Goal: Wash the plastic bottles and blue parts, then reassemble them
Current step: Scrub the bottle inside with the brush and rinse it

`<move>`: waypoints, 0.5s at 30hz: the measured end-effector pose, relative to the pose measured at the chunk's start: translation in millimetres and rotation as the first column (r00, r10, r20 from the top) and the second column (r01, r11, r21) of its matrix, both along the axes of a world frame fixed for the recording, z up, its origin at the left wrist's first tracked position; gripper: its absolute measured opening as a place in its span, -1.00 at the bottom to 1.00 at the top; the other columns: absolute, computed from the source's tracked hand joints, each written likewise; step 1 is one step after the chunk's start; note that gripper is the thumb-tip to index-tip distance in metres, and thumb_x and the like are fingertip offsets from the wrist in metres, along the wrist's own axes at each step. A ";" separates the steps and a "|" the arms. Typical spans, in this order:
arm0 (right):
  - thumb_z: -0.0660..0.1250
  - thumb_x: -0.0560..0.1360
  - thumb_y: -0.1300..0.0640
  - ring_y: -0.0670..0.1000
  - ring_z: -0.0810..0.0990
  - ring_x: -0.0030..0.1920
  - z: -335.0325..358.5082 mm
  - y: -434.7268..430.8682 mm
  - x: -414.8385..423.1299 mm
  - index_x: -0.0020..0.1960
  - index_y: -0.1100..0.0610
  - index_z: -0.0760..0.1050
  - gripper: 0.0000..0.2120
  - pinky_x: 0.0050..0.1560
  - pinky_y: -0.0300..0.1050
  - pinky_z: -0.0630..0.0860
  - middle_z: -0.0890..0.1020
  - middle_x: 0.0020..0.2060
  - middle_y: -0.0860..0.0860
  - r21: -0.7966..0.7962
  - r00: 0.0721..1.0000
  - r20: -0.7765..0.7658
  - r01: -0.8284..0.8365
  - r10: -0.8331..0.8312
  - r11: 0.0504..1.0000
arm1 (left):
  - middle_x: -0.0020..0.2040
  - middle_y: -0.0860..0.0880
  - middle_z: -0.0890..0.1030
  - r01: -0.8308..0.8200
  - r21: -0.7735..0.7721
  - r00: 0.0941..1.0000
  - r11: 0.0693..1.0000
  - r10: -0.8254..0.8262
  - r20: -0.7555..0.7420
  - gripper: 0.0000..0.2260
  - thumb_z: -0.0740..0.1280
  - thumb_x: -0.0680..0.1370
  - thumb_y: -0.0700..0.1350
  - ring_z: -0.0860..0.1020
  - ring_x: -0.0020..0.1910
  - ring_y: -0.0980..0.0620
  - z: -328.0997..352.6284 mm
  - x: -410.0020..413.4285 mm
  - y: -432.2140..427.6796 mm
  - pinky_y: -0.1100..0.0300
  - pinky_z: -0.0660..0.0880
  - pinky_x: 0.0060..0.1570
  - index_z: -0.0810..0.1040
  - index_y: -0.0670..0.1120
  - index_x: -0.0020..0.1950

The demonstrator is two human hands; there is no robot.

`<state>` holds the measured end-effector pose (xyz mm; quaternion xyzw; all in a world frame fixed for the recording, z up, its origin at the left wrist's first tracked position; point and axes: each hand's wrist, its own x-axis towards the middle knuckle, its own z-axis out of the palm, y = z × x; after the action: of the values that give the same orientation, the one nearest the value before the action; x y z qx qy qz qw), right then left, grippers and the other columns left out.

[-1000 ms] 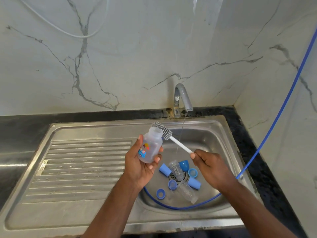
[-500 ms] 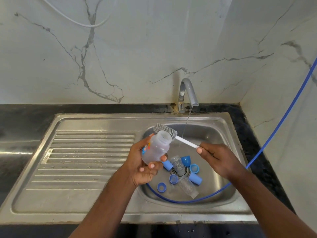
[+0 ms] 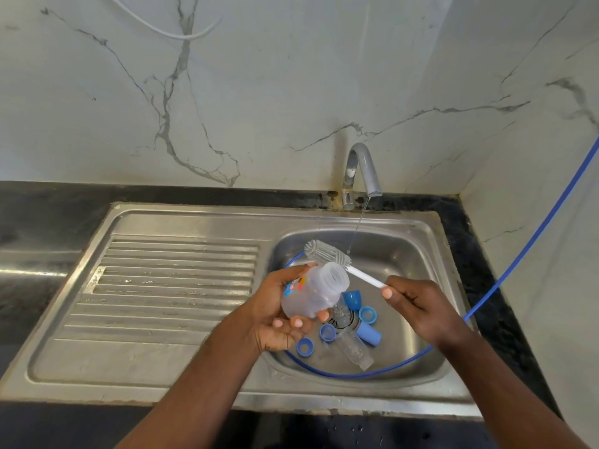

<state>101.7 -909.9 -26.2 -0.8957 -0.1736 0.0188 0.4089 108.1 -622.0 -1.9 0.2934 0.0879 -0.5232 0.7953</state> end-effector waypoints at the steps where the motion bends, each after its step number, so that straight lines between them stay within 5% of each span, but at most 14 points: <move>1: 0.19 0.64 -0.16 0.05 0.37 -0.42 1.3 3.5 0.8 -0.28 -0.07 0.31 -0.65 -0.39 0.05 0.35 0.36 -0.45 0.01 -0.008 1.000 0.013 0.002 -0.002 1.000 | -0.25 -0.24 0.56 -0.021 0.034 1.000 0.999 0.021 0.005 -0.59 0.53 0.41 0.08 0.47 -0.60 0.01 0.7 1.4 1.1 0.32 0.32 -0.75 0.66 -0.24 0.02; 5: 0.14 0.64 -0.23 0.00 0.42 -0.44 6.5 0.2 -3.4 -0.26 0.01 0.38 -0.58 -0.37 0.04 0.40 0.43 -0.46 0.00 -0.078 0.988 0.013 0.152 -0.152 0.985 | -0.24 -0.28 0.56 -0.294 0.275 0.948 0.915 0.244 0.202 -0.61 0.34 0.52 0.13 0.44 -0.58 -0.03 15.0 4.1 2.2 0.33 0.25 -0.72 0.64 -0.20 0.02; 8: 0.10 0.61 -0.28 -0.07 0.43 -0.46 15.4 5.2 -16.0 -0.22 0.00 0.46 -0.57 -0.35 -0.02 0.44 0.50 -0.45 -0.02 -0.041 0.949 -0.036 0.312 -0.314 0.949 | -0.26 -0.24 0.59 -0.732 0.362 0.652 0.578 0.438 0.619 -0.65 0.41 0.50 0.12 0.48 -0.50 -0.09 10.5 10.0 2.2 0.25 0.32 -0.59 0.60 -0.19 -0.03; 11: 0.06 0.56 -0.28 -0.04 0.40 -0.45 22.2 27.2 -32.2 -0.20 0.03 0.44 -0.56 -0.34 0.00 0.42 0.52 -0.41 0.02 -0.073 0.954 -0.064 0.289 -0.294 0.955 | -0.29 -0.09 0.64 -0.874 0.333 0.452 0.353 0.340 0.825 -0.76 0.33 0.51 0.11 0.53 -0.43 -0.07 7.0 14.2 3.0 0.17 0.40 -0.53 0.65 -0.04 -0.05; 15: -0.04 0.53 -0.36 0.01 0.42 -0.41 19.1 50.3 -44.3 -0.23 -0.14 0.32 -0.62 -0.32 0.00 0.42 0.51 -0.40 -0.06 -0.177 0.961 -0.107 0.232 -0.254 0.956 | -0.17 0.10 0.68 -0.906 0.358 0.385 0.227 0.089 0.919 -0.86 0.31 0.58 0.15 0.64 -0.23 0.06 1.9 11.4 3.0 0.08 0.55 -0.33 0.63 0.17 -0.01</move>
<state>57.4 -859.7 -7.1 -0.9376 -0.0331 0.0403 0.3438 119.4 -619.0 0.1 0.7733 0.1017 0.1115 0.6158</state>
